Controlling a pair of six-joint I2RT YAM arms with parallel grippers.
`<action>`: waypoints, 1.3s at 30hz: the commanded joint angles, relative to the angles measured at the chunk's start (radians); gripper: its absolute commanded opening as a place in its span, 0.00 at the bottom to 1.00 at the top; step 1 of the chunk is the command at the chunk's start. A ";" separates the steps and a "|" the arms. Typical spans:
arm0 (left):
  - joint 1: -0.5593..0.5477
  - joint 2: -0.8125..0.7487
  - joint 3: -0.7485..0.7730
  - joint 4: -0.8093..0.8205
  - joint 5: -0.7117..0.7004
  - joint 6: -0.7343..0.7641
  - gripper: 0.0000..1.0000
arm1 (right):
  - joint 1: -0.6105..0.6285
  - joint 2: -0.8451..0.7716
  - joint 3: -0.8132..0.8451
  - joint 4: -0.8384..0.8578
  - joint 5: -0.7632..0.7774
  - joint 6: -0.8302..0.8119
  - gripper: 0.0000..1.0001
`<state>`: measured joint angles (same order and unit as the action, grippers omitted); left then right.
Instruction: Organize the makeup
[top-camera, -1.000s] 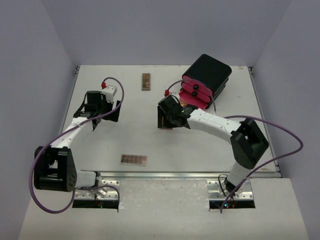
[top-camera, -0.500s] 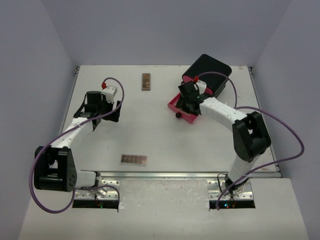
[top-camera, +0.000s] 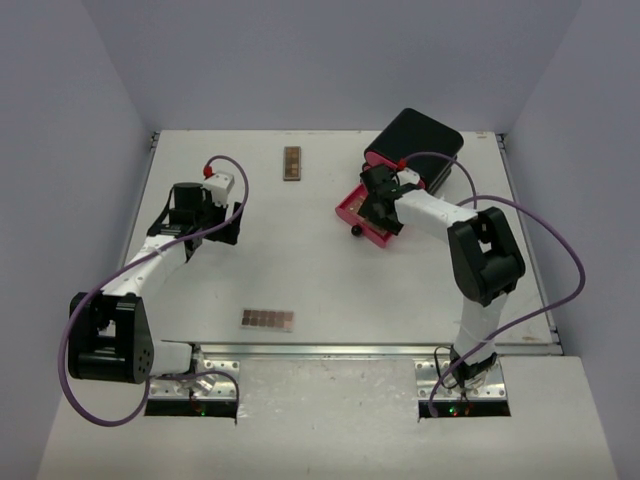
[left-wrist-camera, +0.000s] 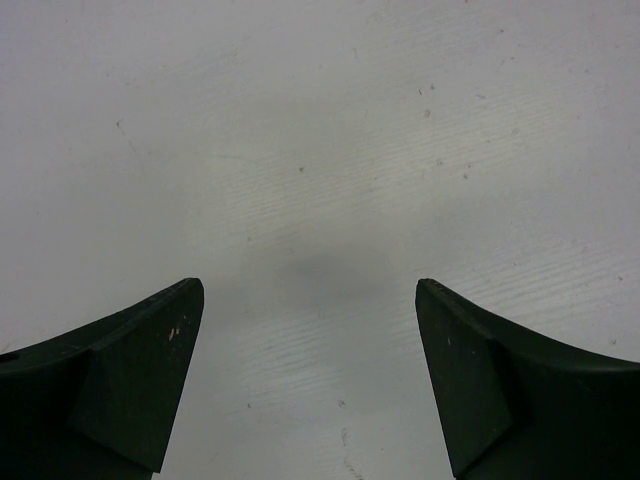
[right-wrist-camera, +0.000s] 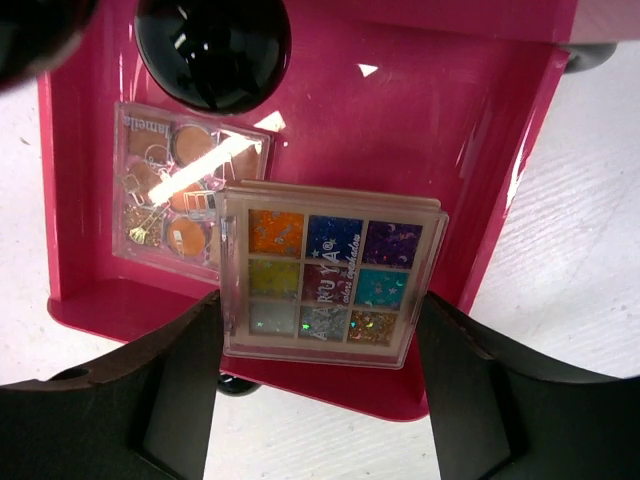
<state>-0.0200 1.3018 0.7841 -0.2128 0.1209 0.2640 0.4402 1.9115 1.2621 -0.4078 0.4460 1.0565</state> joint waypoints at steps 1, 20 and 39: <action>0.006 -0.003 0.004 0.041 0.020 0.001 0.85 | -0.017 0.021 0.043 -0.019 0.037 0.061 0.72; 0.006 0.003 0.032 0.006 0.066 0.051 0.84 | -0.029 0.016 0.113 0.031 -0.073 -0.051 0.89; 0.006 -0.119 0.316 -0.360 0.120 0.145 0.84 | -0.005 -0.265 0.095 0.132 -0.636 -0.289 0.88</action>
<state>-0.0200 1.2493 1.0088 -0.4581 0.2483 0.4083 0.4241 1.7855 1.3372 -0.2900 -0.0469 0.8189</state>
